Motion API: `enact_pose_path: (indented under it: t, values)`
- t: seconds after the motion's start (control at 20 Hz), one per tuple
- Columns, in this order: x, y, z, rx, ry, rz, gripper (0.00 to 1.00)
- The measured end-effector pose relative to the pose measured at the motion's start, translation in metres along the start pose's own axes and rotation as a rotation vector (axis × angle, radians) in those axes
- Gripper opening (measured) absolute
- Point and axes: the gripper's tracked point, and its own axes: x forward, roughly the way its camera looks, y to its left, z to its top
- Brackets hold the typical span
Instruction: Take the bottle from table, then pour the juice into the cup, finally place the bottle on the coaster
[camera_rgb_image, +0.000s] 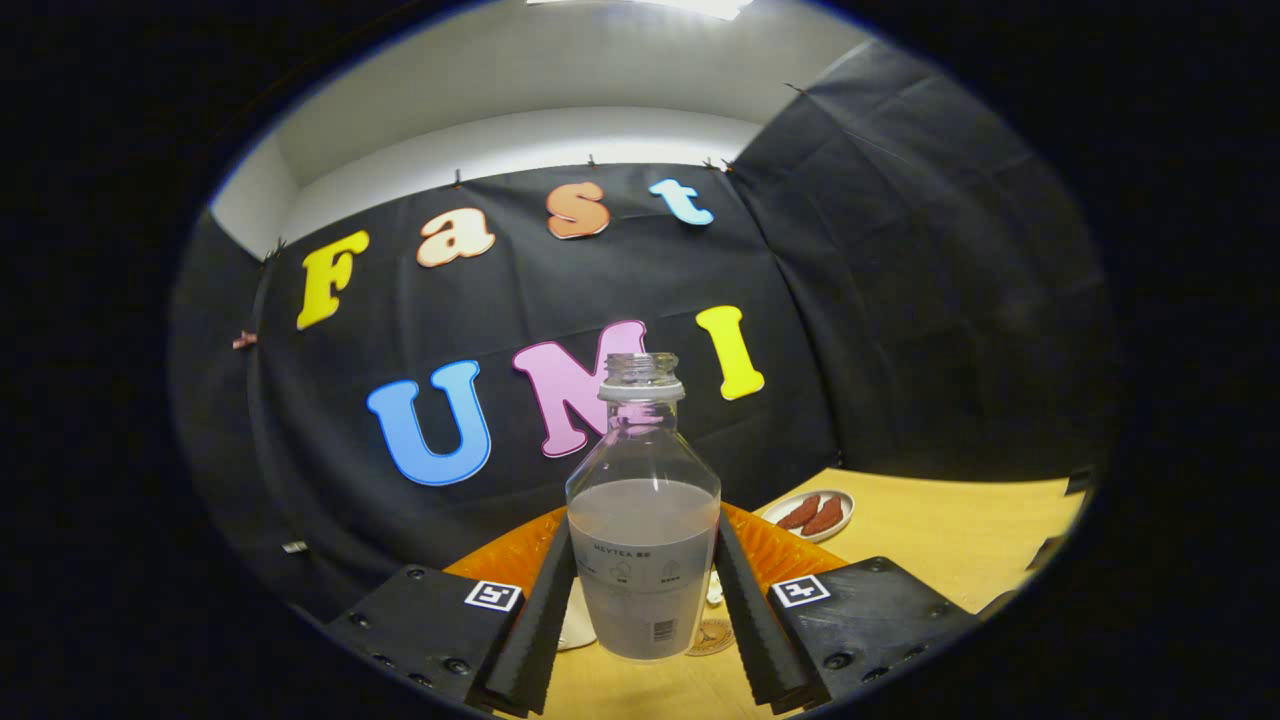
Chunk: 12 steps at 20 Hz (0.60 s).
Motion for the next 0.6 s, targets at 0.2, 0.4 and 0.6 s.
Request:
enact_pose_path:
  t: [0.2,0.4,0.6]
  values:
    - [0.036,0.024,-0.010,-0.179,-0.074,0.000,0.76]
    - [0.068,0.019,-0.062,-0.308,-0.067,-0.072,0.76]
    - [0.097,0.007,-0.135,-0.330,0.001,-0.123,0.77]
